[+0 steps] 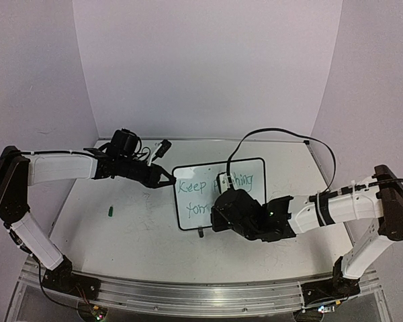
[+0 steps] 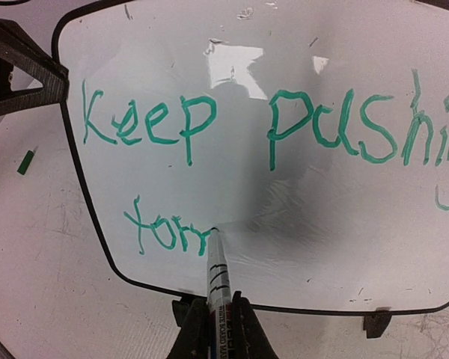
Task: Write a sentence on the whiteboard
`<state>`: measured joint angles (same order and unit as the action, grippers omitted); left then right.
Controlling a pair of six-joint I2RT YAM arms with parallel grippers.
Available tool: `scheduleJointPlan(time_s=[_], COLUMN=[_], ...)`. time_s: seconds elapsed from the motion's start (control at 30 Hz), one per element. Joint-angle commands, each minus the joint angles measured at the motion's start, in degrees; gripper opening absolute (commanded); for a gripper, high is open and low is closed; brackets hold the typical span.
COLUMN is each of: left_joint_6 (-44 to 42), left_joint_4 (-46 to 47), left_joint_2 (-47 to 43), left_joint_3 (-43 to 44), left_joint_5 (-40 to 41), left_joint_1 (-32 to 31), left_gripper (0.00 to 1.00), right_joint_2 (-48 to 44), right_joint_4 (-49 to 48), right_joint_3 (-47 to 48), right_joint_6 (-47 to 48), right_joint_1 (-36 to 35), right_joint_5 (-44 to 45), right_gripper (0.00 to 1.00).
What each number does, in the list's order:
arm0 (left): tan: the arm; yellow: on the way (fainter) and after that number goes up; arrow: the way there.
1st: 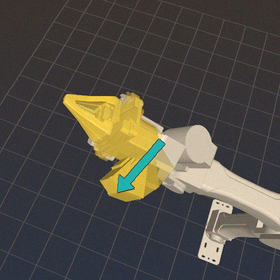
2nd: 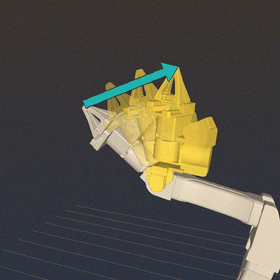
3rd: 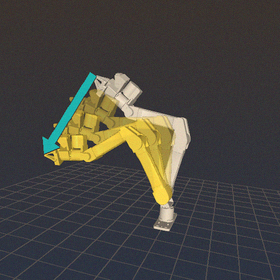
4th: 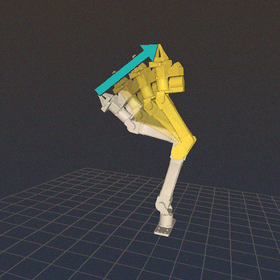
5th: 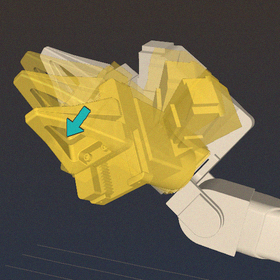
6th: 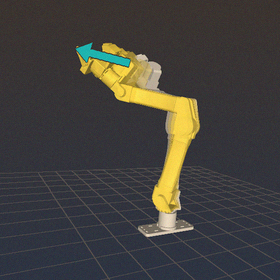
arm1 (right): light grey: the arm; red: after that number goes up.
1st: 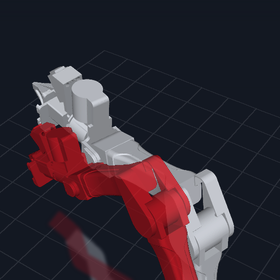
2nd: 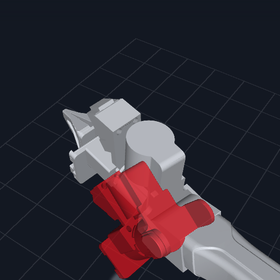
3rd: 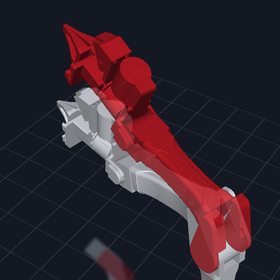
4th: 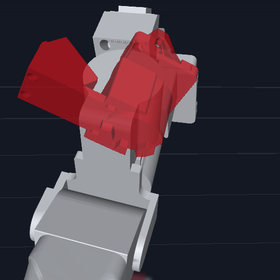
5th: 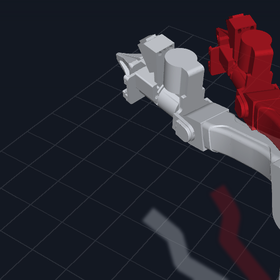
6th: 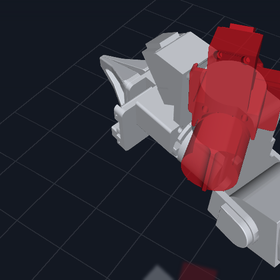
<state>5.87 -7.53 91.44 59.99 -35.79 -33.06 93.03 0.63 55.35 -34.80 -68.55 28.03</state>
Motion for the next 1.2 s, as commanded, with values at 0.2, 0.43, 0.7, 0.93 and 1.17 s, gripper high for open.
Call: scheduleJointPlan(time_s=[0.2,0.43,0.7,0.93,1.17], left_joint_6=[-1.6,-1.6,-1.6,-1.6,-1.6], left_joint_4=[-0.6,-0.6,-0.6,-0.6,-0.7], left_joint_2=[-0.9,-0.8,-0.7,-1.0,-1.2], left_joint_3=[1.9,1.9,1.9,1.9,1.9], left_joint_5=[2.5,2.6,2.5,2.6,2.6], left_joint_1=[-0.1,-0.1,-0.1,-0.1,-0.1], left_gripper=[0.0,0.0,0.0,0.0,0.0], right_joint_2=[-1.5,-1.7,-1.5,-1.7,-2.2], right_joint_4=[2.3,2.6,2.7,2.0,1.9], right_joint_3=[-2.1,-3.6,-3.4,-0.2,-0.2], right_joint_6=[-3.3,-4.6,-4.8,-2.7,-2.8], right_joint_1=[0.8,0.8,0.8,0.8,1.8], right_joint_5=[0.3,-0.5,0.0,2.7,3.8], right_gripper=[0.0,0.0,0.0,0.0,0.0])
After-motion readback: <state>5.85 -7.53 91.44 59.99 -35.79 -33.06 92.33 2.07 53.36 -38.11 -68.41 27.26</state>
